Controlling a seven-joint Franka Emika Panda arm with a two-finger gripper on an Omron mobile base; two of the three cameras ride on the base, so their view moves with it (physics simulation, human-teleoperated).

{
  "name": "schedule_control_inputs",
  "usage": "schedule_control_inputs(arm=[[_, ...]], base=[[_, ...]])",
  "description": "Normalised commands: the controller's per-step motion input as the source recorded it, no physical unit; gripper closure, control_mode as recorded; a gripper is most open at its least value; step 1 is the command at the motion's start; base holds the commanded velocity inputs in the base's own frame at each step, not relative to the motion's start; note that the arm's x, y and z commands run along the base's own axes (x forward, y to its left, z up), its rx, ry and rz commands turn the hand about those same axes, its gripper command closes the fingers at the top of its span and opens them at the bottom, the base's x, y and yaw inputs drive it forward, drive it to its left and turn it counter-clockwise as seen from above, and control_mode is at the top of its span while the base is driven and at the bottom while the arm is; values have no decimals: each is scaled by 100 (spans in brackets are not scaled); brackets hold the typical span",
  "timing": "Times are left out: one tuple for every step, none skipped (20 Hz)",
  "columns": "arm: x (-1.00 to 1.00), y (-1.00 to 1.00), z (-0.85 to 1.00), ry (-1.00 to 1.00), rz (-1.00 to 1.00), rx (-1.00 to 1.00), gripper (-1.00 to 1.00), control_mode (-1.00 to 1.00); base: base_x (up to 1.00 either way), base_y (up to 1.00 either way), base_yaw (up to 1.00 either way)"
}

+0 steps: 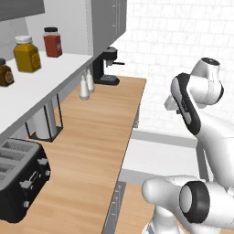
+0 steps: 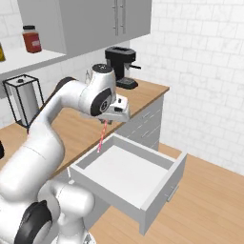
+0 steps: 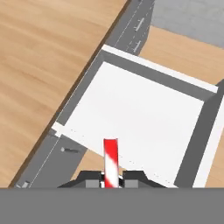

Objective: Take a straw from the drawer in front and place it inside the glass cup on the dining counter.

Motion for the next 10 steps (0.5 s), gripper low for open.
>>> schedule_control_inputs(arm=[[-94, 51, 100, -9, -16, -8, 100, -100], [-91, 54, 97, -8, -14, -9, 100, -100], [-82, 52, 90, -5, -11, -8, 100, -100], [-81, 44, 81, -6, -8, -6, 100, -100], [-72, 39, 69, -5, -7, -6, 100, -100], [-73, 41, 63, -7, -7, -7, 100, -100], [-62, 31, 49, -3, -6, -6, 100, -100], [-54, 26, 26, 0, -4, -2, 100, -100], [-72, 19, 23, 0, -3, 0, 100, -100], [0, 0, 0, 0, 0, 0, 100, 100]], base=[[0, 0, 0], [0, 0, 0], [0, 0, 0], [0, 0, 0], [0, 0, 0], [0, 0, 0], [0, 0, 0], [0, 0, 0], [0, 0, 0], [-85, 16, -5]])
